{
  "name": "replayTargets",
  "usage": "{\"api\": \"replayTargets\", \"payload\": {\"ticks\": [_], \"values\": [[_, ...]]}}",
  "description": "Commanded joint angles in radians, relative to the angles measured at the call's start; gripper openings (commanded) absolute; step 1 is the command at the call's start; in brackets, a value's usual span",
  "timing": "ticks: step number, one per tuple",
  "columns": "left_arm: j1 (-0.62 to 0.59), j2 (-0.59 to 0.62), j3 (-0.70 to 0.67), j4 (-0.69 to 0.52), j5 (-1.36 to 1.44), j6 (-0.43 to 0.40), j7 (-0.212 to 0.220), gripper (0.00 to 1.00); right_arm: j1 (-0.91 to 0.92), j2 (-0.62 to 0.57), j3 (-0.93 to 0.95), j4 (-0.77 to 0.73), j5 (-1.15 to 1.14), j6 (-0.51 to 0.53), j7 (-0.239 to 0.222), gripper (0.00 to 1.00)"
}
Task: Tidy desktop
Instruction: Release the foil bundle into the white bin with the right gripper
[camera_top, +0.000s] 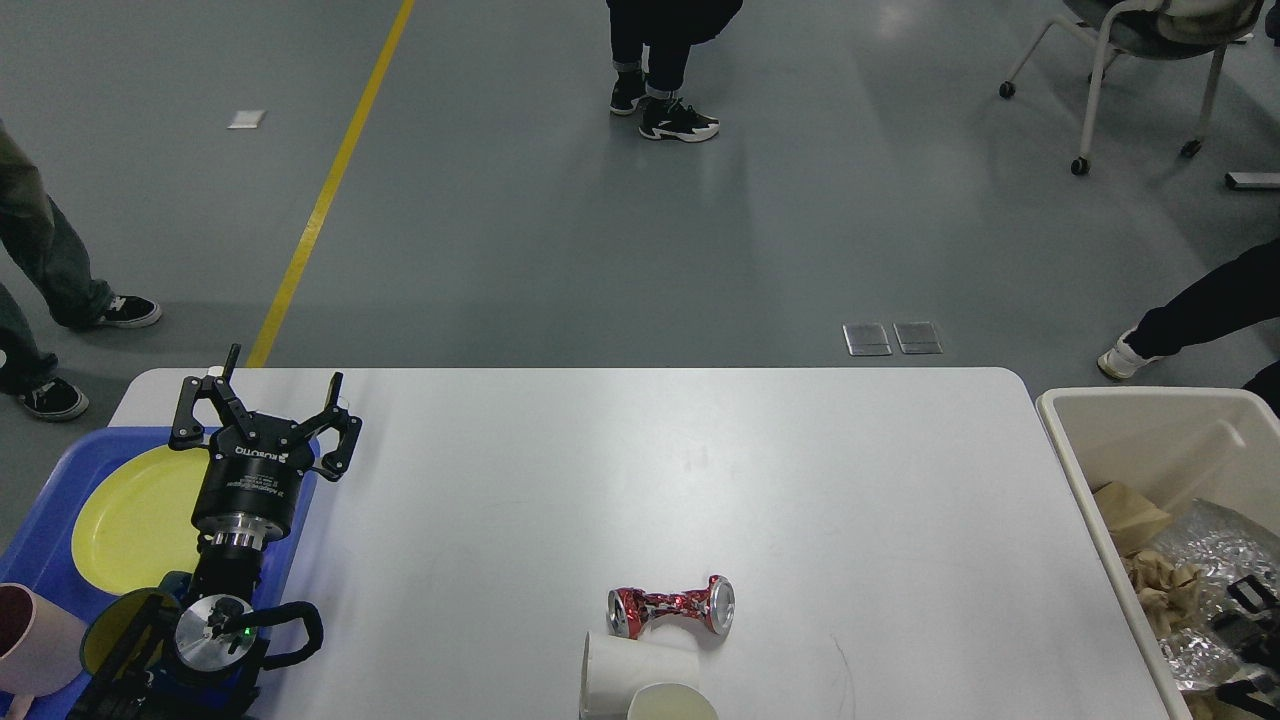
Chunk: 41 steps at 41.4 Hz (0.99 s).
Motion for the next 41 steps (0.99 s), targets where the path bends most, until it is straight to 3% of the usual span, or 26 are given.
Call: {"api": "replayTargets", "payload": {"ticks": [1,9,10,13,18,30,41], "values": [[0.000,0.000,0.000,0.000,0.000,0.000,0.000,0.97,0.002,0.020,-0.017,0.000,-0.001,0.004,0.002,0.00],[0.000,0.000,0.000,0.000,0.000,0.000,0.000,0.97,0.002,0.029,-0.018,0.000,-0.001,-0.002,0.002,0.00],[0.000,0.000,0.000,0.000,0.000,0.000,0.000,0.97,0.002,0.029,-0.018,0.000,-0.001,-0.003,0.003,0.04],[0.000,0.000,0.000,0.000,0.000,0.000,0.000,0.97,0.006,0.025,-0.017,-0.001,0.001,-0.023,0.005,0.56],[0.000,0.000,0.000,0.000,0.000,0.000,0.000,0.97,0.014,0.025,-0.010,0.005,0.003,-0.086,0.005,0.98],[0.000,0.000,0.000,0.000,0.000,0.000,0.000,0.97,0.048,0.022,-0.006,0.059,0.003,-0.083,0.006,1.00],[0.000,0.000,0.000,0.000,0.000,0.000,0.002,0.97,0.293,-0.139,-0.070,0.384,-0.022,-0.026,0.003,1.00]]}}
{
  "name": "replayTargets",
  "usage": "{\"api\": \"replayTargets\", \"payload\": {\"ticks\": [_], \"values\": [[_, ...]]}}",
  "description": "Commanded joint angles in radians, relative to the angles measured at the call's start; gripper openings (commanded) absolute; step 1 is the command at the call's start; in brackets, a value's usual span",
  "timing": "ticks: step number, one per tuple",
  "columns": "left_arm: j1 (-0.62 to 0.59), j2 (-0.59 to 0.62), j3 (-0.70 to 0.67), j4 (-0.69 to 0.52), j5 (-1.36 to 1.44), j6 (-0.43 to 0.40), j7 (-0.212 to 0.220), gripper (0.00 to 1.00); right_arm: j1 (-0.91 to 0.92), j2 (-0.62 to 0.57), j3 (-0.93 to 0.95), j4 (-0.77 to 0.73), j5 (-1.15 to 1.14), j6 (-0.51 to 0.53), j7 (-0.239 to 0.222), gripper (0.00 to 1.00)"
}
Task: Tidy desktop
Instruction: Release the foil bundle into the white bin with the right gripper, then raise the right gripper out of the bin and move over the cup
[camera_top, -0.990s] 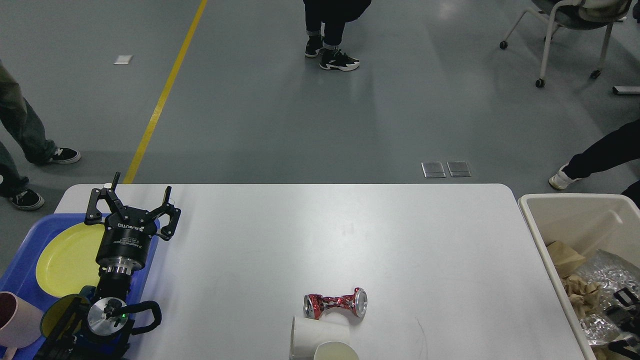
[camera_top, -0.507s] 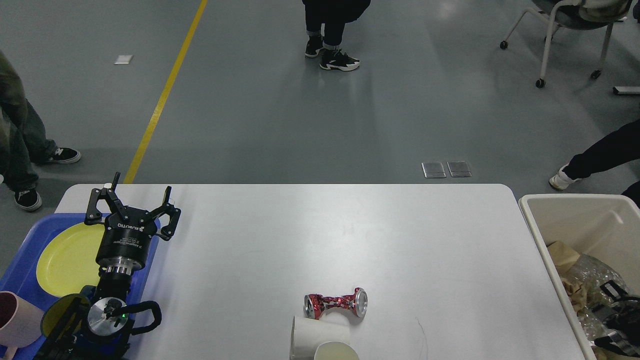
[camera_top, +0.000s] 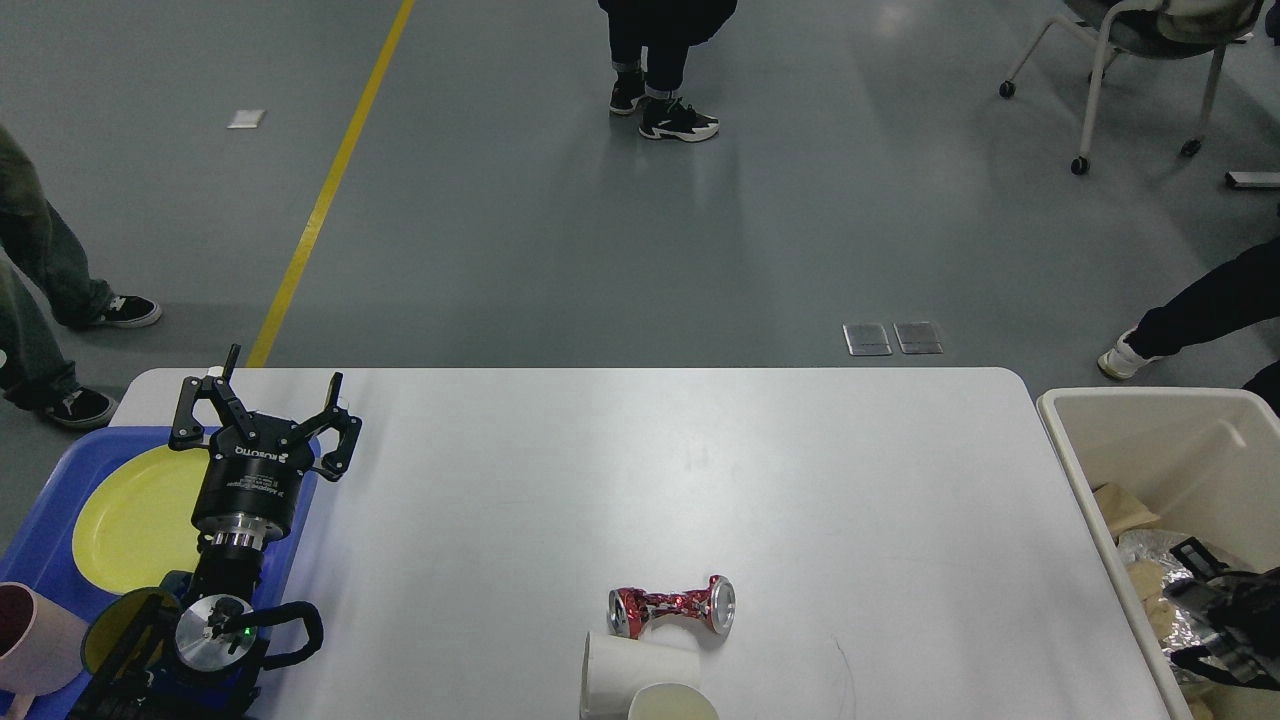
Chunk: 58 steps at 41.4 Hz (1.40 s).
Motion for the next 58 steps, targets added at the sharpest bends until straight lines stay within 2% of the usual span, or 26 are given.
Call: {"api": "replayTargets", "payload": {"ticks": [1,12,21,25,26,30,31,33,36,42,48,58], "values": [[0.000,0.000,0.000,0.000,0.000,0.000,0.000,0.97,0.140,-0.080,-0.056,0.159,-0.032,0.036,-0.002,1.00],[0.000,0.000,0.000,0.000,0.000,0.000,0.001,0.97,0.493,-0.106,-0.316,0.413,-0.097,0.213,-0.006,1.00],[0.000,0.000,0.000,0.000,0.000,0.000,0.001,0.97,0.824,-0.046,-0.507,0.626,-0.100,0.416,-0.009,1.00],[0.000,0.000,0.000,0.000,0.000,0.000,0.000,0.97,0.970,0.015,-0.557,0.714,-0.100,0.612,-0.015,1.00],[0.000,0.000,0.000,0.000,0.000,0.000,0.001,0.97,1.037,0.050,-0.576,0.747,-0.100,0.697,-0.015,1.00],[0.000,0.000,0.000,0.000,0.000,0.000,0.000,0.97,1.146,0.130,-0.585,0.795,-0.098,0.845,-0.015,1.00],[0.000,0.000,0.000,0.000,0.000,0.000,0.000,0.97,1.201,0.151,-0.582,0.818,-0.097,0.906,-0.015,1.00],[0.000,0.000,0.000,0.000,0.000,0.000,0.001,0.97,1.296,0.167,-0.579,0.855,-0.094,0.960,-0.015,1.00],[0.000,0.000,0.000,0.000,0.000,0.000,0.000,0.97,1.389,0.191,-0.574,0.909,-0.089,0.982,-0.013,1.00],[0.000,-0.002,0.000,0.000,0.000,0.000,0.000,0.97,1.617,0.274,-0.561,1.119,-0.080,0.978,-0.015,1.00],[0.000,-0.002,0.000,0.000,0.000,0.000,0.000,0.97,1.729,0.277,-0.499,1.245,-0.068,0.976,-0.015,1.00],[0.000,0.000,0.000,0.000,0.000,0.000,0.000,0.97,1.755,0.277,-0.481,1.279,-0.038,0.974,-0.013,1.00]]}}
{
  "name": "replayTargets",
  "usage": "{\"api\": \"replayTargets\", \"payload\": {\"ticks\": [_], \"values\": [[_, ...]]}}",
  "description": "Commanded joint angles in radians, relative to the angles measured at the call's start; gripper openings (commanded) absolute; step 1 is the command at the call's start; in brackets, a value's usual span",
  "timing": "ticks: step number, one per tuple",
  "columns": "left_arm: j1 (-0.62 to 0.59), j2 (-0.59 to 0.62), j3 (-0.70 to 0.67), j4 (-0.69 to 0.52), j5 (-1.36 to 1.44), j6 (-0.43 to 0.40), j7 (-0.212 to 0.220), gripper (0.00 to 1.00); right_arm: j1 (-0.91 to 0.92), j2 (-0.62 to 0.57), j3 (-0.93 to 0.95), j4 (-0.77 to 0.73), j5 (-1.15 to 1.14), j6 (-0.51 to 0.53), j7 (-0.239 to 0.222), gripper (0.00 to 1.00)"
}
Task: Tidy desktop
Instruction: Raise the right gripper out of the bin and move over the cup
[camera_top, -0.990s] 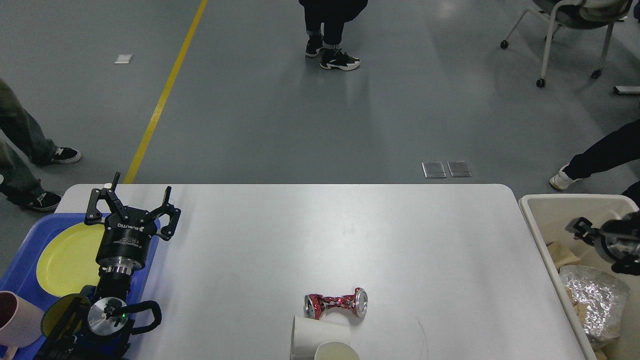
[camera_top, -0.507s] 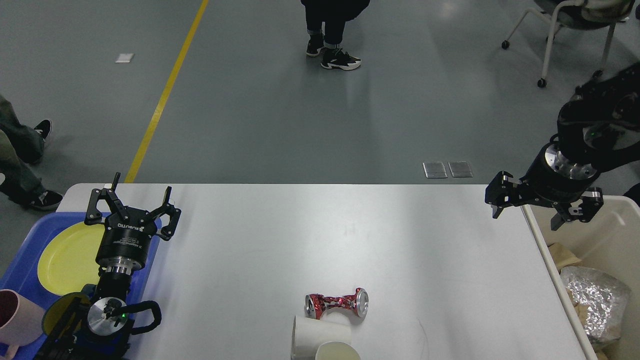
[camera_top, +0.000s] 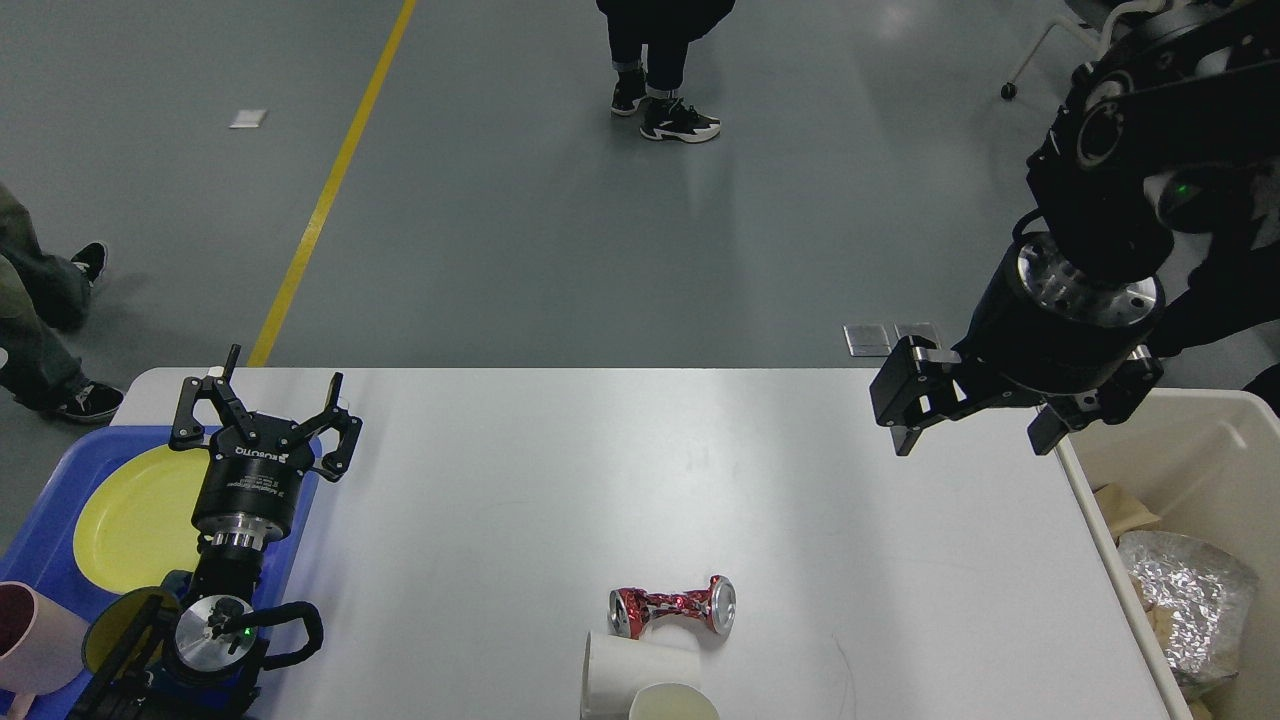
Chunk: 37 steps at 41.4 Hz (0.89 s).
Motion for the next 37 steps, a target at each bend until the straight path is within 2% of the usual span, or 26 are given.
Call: {"api": "replayTargets", "payload": {"ticks": [1,16,28,31,34,37], "values": [[0.000,0.001,0.000,0.000,0.000,0.000,0.002,0.97,0.005,0.001,0.004,0.005,0.008,0.002,0.006,1.00],[0.000,0.001,0.000,0.000,0.000,0.000,0.002,0.97,-0.048,0.013,0.058,-0.003,0.000,-0.001,0.006,1.00],[0.000,0.001,0.000,0.000,0.000,0.000,0.002,0.97,-0.208,0.064,0.294,-0.022,-0.088,-0.032,-0.005,1.00],[0.000,0.001,0.000,0.000,0.000,0.000,0.002,0.97,-0.263,0.085,0.357,-0.022,-0.119,-0.067,-0.031,1.00],[0.000,0.001,0.000,0.000,0.000,0.000,0.002,0.97,-0.355,0.105,0.403,-0.024,-0.190,-0.129,-0.095,1.00],[0.000,0.001,0.000,0.000,0.000,0.000,0.002,0.97,-0.415,0.141,0.432,-0.024,-0.257,-0.170,-0.129,1.00]]}}
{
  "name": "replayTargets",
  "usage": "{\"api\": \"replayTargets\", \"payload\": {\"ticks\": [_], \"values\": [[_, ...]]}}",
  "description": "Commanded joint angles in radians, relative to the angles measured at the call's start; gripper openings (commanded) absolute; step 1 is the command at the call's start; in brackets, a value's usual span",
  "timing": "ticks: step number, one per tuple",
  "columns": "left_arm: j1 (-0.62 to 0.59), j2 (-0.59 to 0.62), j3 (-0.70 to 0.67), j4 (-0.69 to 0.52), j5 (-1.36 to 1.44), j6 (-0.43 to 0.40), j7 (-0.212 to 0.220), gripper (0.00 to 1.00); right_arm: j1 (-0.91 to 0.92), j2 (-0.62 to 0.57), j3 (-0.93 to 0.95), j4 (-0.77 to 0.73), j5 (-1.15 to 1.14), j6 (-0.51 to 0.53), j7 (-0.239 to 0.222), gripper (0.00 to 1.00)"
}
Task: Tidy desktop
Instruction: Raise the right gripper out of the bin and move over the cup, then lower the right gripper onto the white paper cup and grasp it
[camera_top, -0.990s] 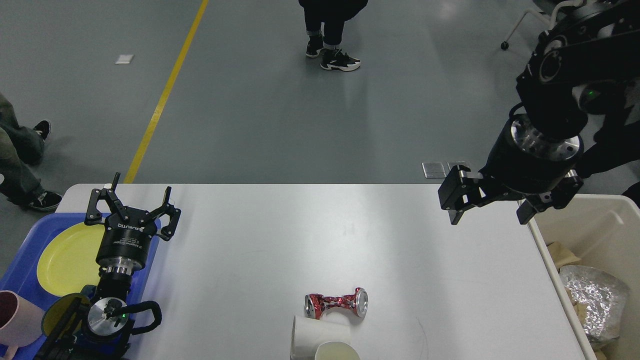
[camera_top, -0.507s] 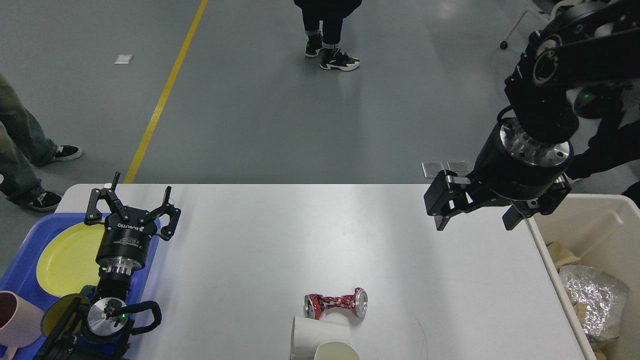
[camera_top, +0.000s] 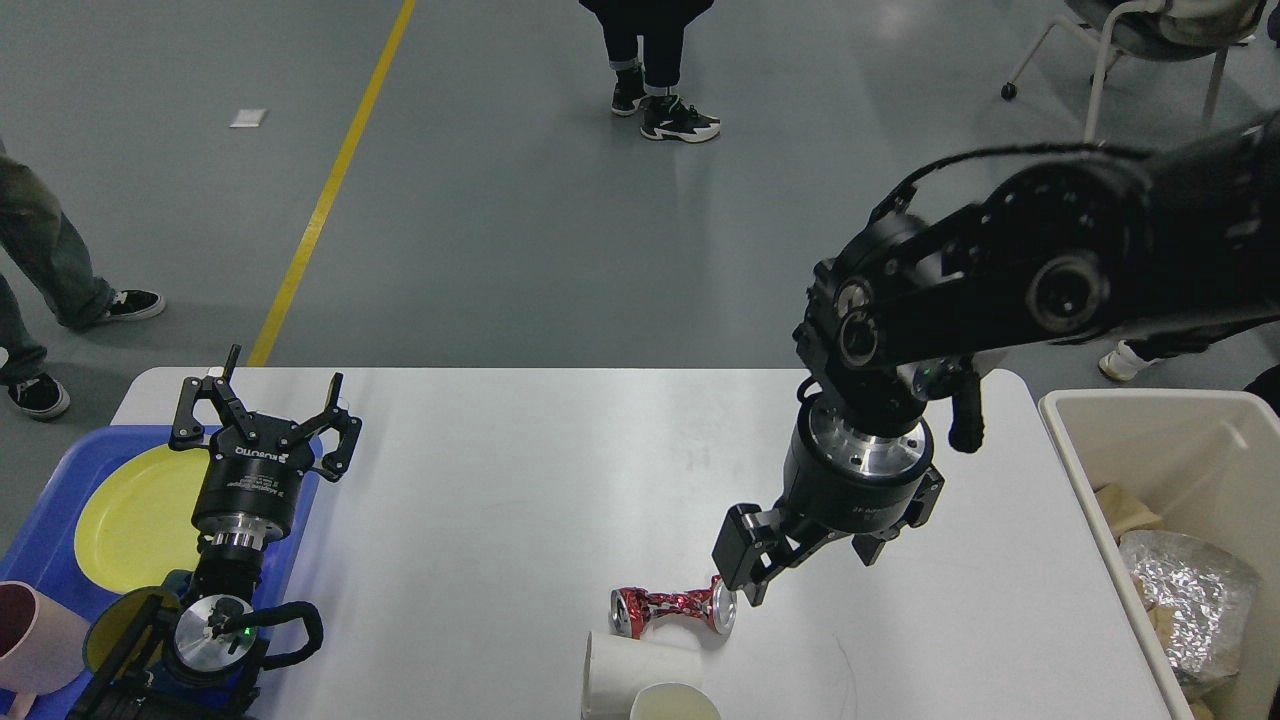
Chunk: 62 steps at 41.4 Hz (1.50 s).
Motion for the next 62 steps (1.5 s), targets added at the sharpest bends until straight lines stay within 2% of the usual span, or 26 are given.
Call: {"api": "replayTargets", "payload": {"ticks": [1,8,16,19,22,48,53,56,61,62], "values": [[0.000,0.000,0.000,0.000,0.000,0.000,0.000,0.97,-0.137,0.065,0.073,0.000,-0.137,-0.088,-0.075,1.00],[0.000,0.000,0.000,0.000,0.000,0.000,0.000,0.97,-0.254,0.139,0.139,-0.029,-0.183,-0.187,-0.082,1.00],[0.000,0.000,0.000,0.000,0.000,0.000,0.000,0.97,-0.383,0.194,0.149,-0.091,-0.226,-0.222,-0.092,1.00],[0.000,0.000,0.000,0.000,0.000,0.000,0.000,0.97,-0.432,0.213,0.149,-0.125,-0.249,-0.240,-0.092,0.94],[0.000,0.000,0.000,0.000,0.000,0.000,0.000,0.97,-0.470,0.231,0.147,-0.169,-0.258,-0.260,-0.090,0.93],[0.000,0.000,0.000,-0.002,0.000,0.000,0.000,0.97,-0.648,0.260,0.133,-0.270,-0.263,-0.375,-0.090,0.90],[0.000,0.000,0.000,0.000,0.000,0.000,0.000,0.97,-0.659,0.269,0.130,-0.273,-0.284,-0.375,-0.090,0.76],[0.000,0.000,0.000,0.000,0.000,0.000,0.000,0.97,-0.662,0.269,0.130,-0.273,-0.291,-0.375,-0.090,0.72],[0.000,0.000,0.000,0.000,0.000,0.000,0.000,0.97,-0.662,0.269,0.129,-0.272,-0.291,-0.374,-0.090,0.59],[0.000,0.000,0.000,-0.002,0.000,0.000,0.000,0.97,-0.664,0.269,0.129,-0.272,-0.291,-0.374,-0.090,0.54]]}}
